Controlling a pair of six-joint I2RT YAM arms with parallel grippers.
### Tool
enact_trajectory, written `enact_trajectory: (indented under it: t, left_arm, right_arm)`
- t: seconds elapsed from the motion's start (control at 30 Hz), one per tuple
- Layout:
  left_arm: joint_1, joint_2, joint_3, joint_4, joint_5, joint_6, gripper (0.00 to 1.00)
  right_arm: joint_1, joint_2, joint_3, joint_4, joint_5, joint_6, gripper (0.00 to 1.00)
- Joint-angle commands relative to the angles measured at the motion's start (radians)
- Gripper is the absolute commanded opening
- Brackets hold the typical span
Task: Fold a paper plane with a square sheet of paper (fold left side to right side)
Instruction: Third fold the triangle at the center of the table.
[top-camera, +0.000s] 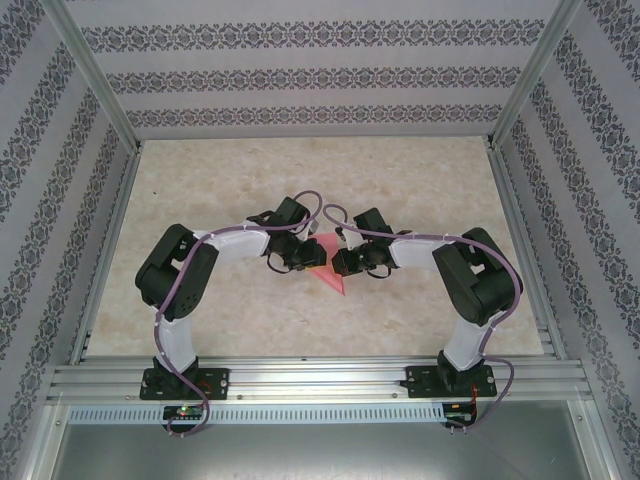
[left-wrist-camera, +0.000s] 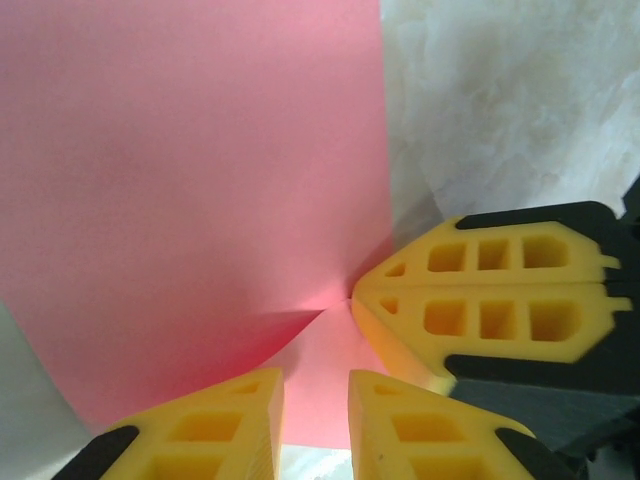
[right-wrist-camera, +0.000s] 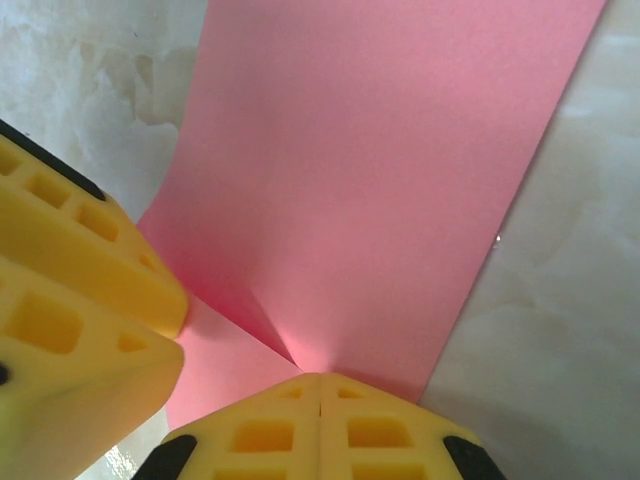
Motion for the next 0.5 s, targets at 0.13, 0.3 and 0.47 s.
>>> enact_trajectory:
  t: [0.13, 0.3, 0.47]
  left_arm:
    - [-0.011, 0.014, -0.008, 0.012, -0.026, 0.005, 0.25]
    - [-0.011, 0.017, -0.018, 0.015, -0.028, 0.007, 0.25]
    - [-0.013, 0.021, -0.030, 0.018, -0.034, 0.005, 0.25]
  right_arm:
    - [0.005, 0.051, -0.003, -0.055, 0.039, -0.012, 0.00]
    - [0.004, 0.054, 0.003, -0.063, 0.042, -0.012, 0.00]
    - [0.004, 0.053, 0.006, -0.061, 0.039, -0.009, 0.01]
